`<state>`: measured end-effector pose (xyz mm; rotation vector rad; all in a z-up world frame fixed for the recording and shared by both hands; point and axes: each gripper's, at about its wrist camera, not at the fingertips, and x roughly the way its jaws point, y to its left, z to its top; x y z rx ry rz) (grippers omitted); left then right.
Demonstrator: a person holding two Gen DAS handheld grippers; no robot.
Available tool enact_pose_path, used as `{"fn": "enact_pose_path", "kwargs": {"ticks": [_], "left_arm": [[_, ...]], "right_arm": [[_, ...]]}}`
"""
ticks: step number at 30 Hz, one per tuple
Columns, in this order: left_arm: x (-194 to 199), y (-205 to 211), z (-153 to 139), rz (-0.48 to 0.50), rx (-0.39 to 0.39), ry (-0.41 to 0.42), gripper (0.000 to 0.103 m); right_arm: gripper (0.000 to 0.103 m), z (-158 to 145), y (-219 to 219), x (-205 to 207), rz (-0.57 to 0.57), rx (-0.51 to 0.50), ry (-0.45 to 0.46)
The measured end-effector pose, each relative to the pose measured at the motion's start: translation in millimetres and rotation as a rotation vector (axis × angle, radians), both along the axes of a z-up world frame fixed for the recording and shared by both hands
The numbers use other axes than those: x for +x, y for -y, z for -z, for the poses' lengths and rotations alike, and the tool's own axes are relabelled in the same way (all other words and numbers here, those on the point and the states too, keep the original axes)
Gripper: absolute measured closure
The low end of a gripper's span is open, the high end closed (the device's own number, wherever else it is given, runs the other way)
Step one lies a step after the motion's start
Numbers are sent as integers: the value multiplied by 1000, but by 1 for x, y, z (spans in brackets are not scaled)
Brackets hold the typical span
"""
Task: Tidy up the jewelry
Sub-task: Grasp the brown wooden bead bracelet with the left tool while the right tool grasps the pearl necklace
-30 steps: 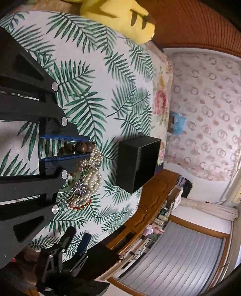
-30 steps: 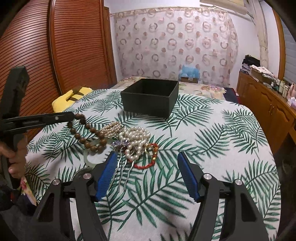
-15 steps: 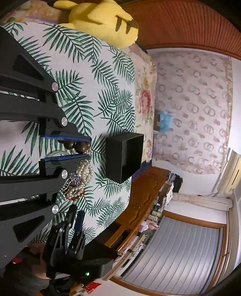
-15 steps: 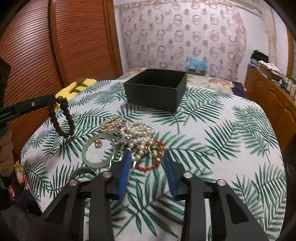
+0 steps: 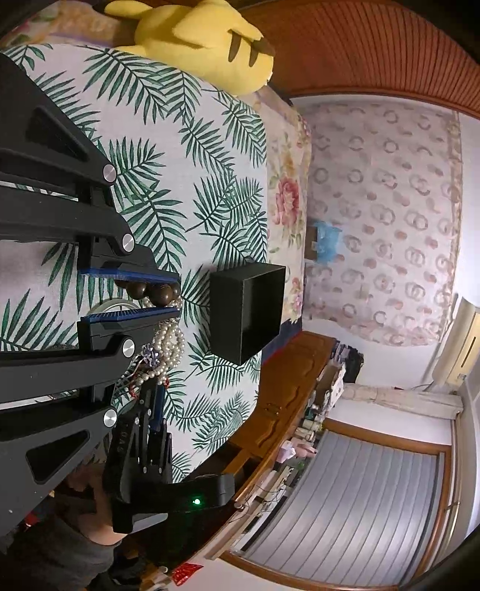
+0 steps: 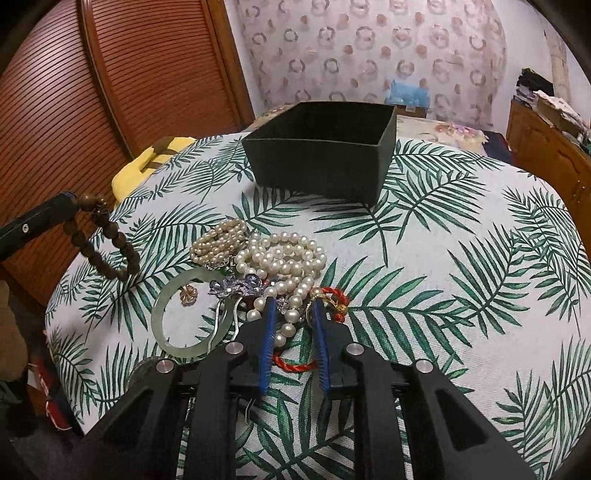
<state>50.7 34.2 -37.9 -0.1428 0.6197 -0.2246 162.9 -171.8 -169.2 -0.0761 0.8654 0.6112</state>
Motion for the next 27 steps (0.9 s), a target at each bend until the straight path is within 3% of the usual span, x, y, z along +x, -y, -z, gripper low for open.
{"fn": "enact_pose_path", "kwargs": {"ticks": [2,11,22,25,27], "left_arm": [[0,0,1,0,1,-2,91],[0,2,4,4,5,-1,91],[0,2,7,-1,8,-4,91],[0,3,7,1,11,-4,91],[0,3,7,1,10,-4,91]], "right_arm": [[87,-2,-1,-1,-9,-5,6],[87,-17,-2,-13,-21,-58,78],[85,-5,12,-6,9,-48,14],[74,-8,14,-8,24,-53,23],[73,-10,16,-9,26,-61,34]]}}
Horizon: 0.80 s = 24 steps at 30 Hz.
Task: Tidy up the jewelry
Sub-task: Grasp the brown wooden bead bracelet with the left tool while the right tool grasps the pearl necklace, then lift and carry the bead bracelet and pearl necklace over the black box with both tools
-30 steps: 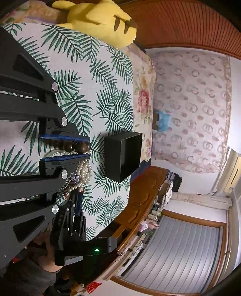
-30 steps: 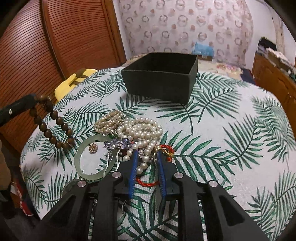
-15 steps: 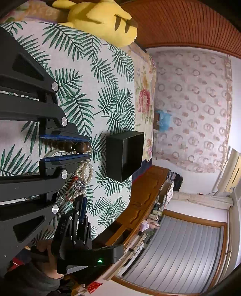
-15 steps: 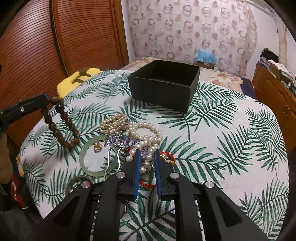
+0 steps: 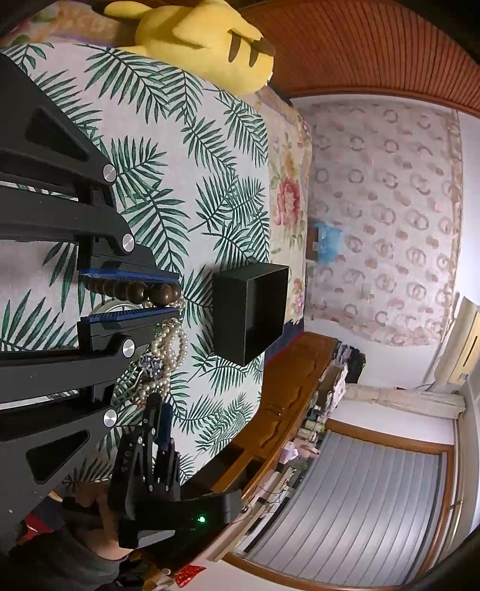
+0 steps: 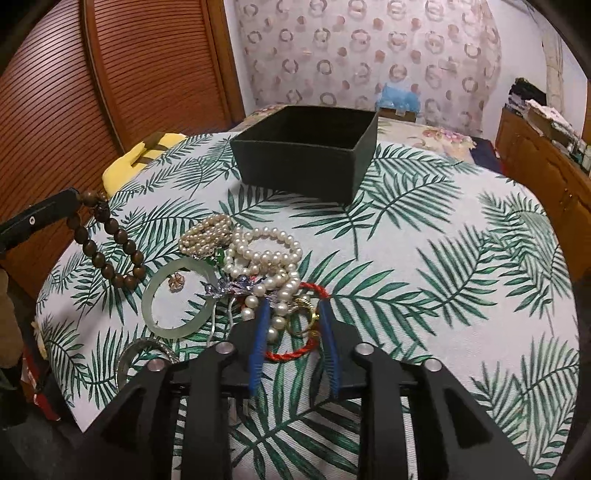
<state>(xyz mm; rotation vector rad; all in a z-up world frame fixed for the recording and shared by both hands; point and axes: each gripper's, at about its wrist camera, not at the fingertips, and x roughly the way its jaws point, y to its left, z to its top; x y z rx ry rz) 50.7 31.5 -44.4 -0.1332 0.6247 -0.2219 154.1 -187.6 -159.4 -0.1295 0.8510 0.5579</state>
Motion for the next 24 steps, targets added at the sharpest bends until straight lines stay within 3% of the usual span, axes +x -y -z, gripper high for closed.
{"fn": "enact_pose_path", "kwargs": {"ticks": [7,9,11,12,24], "left_arm": [[0,1,0,0,0,0,91],[0,1,0,1,1,0,91],[0,1,0,0,1,0,91],[0,1,-1,0,1,0,91],[3,0,-4,6,6,9,91]], "right_arm": [[73,2,1,1,-16,29,-20],[80,3,0,3,-19,40,-25],[93,5,-3,6,-27,45,-37],[94,5,-3,6,-31,47,-39],[95,-26,-2,0,-53,54,58]]}}
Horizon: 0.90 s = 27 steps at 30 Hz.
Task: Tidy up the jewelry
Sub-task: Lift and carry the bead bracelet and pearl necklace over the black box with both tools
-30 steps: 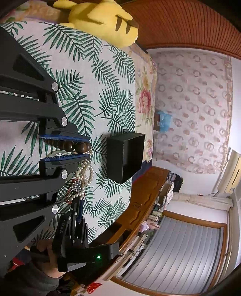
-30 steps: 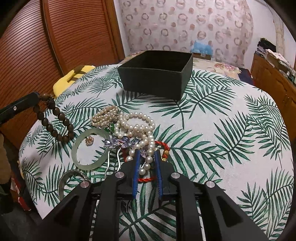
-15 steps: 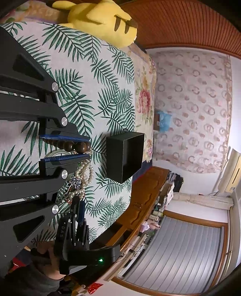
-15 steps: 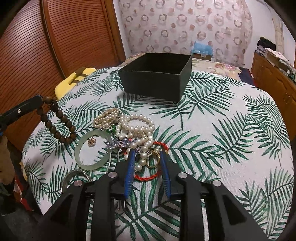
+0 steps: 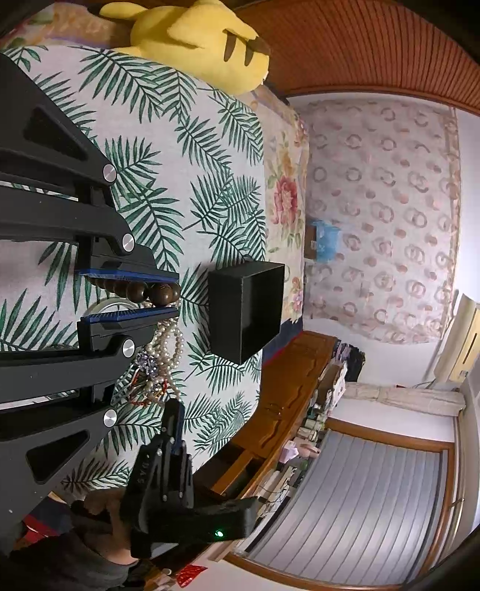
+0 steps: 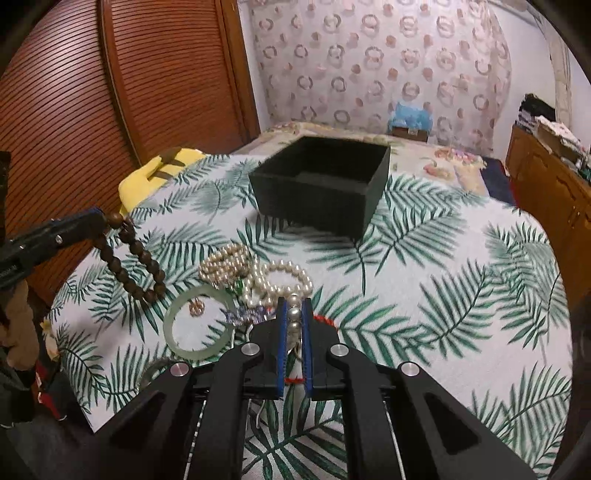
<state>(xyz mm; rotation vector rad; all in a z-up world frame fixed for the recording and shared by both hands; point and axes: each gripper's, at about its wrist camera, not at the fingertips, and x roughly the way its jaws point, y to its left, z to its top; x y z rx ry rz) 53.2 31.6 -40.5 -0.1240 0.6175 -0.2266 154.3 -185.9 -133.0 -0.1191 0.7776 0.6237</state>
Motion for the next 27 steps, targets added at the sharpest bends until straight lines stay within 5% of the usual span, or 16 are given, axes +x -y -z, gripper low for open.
{"fn": "enact_pose_path", "kwargs": {"ticks": [27], "left_arm": [[50,12,-51,44,6,105,91]], "right_arm": [[95,-144,-2,28,-38,36,282]]}}
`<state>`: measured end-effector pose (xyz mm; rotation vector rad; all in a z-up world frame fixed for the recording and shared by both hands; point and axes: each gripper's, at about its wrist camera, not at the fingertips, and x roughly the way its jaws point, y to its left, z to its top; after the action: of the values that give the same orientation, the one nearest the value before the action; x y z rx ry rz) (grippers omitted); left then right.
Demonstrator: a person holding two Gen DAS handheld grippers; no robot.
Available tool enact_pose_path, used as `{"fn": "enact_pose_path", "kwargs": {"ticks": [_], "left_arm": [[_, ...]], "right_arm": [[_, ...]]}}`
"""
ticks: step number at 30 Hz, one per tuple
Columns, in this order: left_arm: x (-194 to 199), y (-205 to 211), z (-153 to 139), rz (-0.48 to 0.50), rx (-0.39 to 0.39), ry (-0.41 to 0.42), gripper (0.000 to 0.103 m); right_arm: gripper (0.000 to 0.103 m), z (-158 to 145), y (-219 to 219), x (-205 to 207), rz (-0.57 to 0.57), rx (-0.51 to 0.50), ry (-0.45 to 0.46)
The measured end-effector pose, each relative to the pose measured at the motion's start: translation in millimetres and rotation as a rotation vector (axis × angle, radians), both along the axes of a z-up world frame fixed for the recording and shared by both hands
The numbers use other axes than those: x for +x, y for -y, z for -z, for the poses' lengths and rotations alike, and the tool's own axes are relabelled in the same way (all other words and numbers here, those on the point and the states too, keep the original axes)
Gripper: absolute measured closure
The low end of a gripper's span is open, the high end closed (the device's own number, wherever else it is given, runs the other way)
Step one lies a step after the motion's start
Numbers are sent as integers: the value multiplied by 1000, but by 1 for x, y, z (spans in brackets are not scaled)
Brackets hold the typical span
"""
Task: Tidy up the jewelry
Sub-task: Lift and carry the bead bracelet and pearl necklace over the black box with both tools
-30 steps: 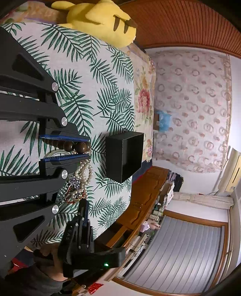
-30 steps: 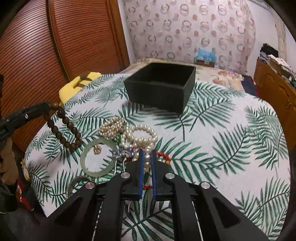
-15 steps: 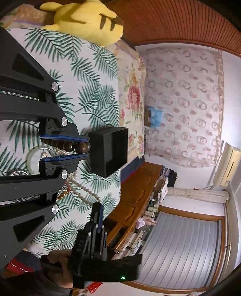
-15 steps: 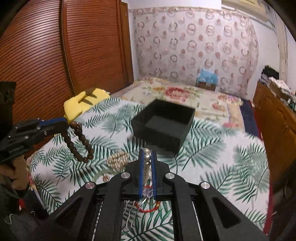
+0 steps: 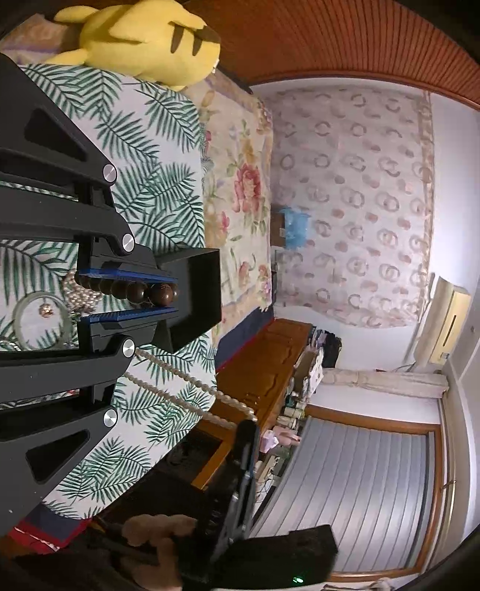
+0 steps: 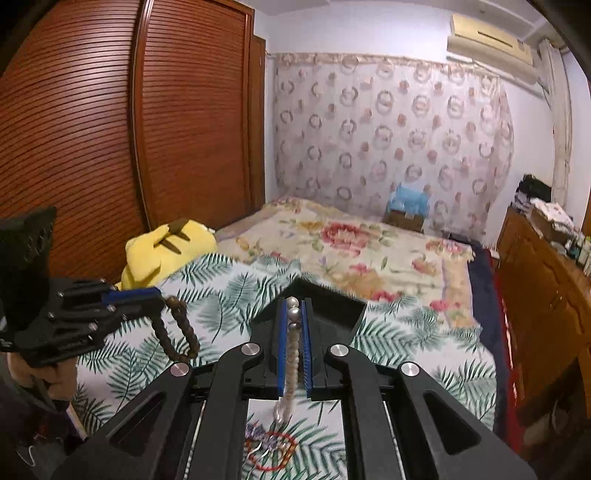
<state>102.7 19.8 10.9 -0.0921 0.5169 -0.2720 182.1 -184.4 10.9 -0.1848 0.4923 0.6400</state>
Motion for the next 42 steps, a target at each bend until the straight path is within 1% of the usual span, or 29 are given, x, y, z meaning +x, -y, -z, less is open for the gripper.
{"fn": "enact_pose_path", "kwargs": {"ticks": [8,13,18,22,27,33,36,42], "left_arm": [[40,6,-8,17,-1,1,91],[65,12,-14,30,-1,7,91],[91,15,-19,65,-55,-13,91],[110,19,-14,65,-48,-24,91],[133,26,12,66,-25,-87,91],[151,33,38,72,-3,-164,91],[152,34,42,70,-2,-168,90],[141,32,41,69,5,-162,89]], "right_arm": [[95,-39,-3,22,-25,32,72],[95,-55,-6,41,-29,33,101],[95,-60,-7,75,-22,26,98],[95,-38,-9,96,-28,10,47],[94,17,-18,121,-37,-23,-59],[94,66,-29,133,-57,-52,-150],[94,79,-31,135,-62,-55,-178],[94,88,-31,132,-49,-55,-193]]}}
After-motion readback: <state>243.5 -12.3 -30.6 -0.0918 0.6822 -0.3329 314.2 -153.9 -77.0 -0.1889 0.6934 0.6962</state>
